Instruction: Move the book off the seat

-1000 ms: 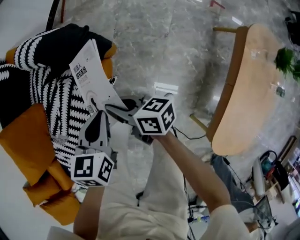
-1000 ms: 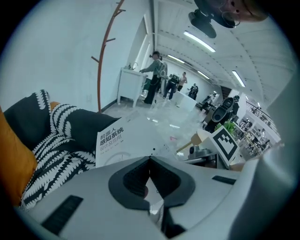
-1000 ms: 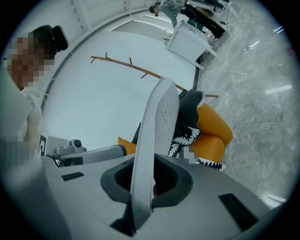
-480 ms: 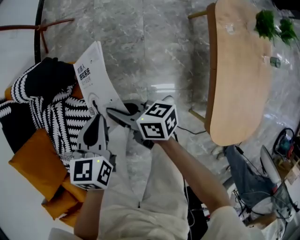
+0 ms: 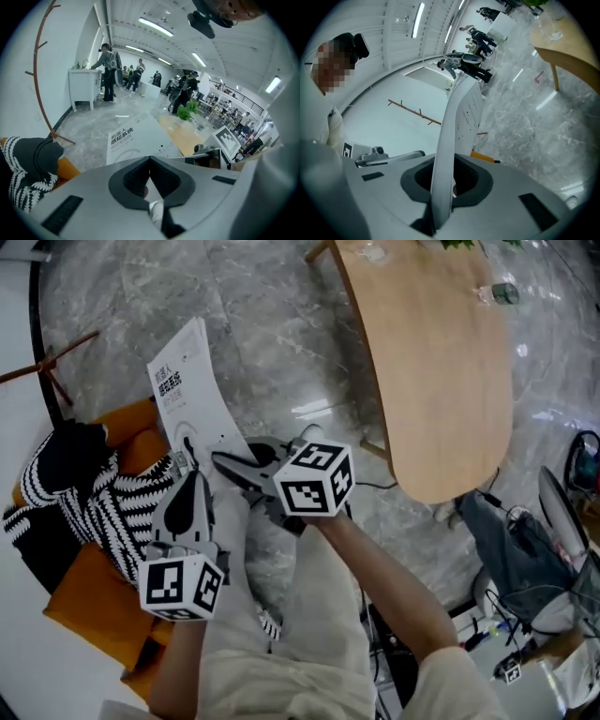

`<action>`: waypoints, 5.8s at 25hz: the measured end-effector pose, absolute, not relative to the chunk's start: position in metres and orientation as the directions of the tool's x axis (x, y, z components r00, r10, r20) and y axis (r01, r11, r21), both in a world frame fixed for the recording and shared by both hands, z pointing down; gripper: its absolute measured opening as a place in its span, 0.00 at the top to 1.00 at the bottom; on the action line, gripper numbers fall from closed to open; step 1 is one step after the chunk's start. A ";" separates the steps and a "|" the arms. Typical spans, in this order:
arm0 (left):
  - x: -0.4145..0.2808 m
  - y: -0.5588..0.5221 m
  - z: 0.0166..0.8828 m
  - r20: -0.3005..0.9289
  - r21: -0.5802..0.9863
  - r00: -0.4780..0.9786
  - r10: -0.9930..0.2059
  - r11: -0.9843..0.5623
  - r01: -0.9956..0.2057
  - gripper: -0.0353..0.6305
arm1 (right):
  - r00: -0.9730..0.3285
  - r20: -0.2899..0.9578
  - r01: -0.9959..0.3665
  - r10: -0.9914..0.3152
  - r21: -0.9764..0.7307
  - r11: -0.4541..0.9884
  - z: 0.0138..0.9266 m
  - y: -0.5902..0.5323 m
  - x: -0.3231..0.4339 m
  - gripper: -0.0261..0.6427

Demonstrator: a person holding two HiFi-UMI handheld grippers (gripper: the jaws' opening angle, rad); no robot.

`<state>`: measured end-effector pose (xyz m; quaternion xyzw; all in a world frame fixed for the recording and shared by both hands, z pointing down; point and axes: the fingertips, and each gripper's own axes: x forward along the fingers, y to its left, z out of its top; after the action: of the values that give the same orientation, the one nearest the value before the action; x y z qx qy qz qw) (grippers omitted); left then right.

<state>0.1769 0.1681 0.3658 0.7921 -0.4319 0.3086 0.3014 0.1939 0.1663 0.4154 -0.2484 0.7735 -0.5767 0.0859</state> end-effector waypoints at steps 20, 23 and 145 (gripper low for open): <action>0.346 0.171 0.377 0.761 0.251 0.552 -0.340 -0.630 -0.735 0.93 | -0.652 0.139 -0.296 -0.745 -0.952 0.081 0.421 0.162 0.379 0.89; 0.335 0.176 0.370 0.739 0.259 0.578 -0.347 -0.645 -0.719 0.94 | -0.633 0.134 -0.317 -0.763 -0.943 0.097 0.414 0.166 0.371 0.89; 0.438 0.178 0.280 0.726 0.238 0.651 -0.219 -0.810 -0.537 0.94 | 0.130 0.765 -0.626 -0.630 -0.430 -0.651 0.362 0.261 0.540 0.93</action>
<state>0.4381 0.1784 0.2803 0.8812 -0.2143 0.3582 0.2219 0.5396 0.2609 0.3618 -0.7516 0.4177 -0.5105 0.0024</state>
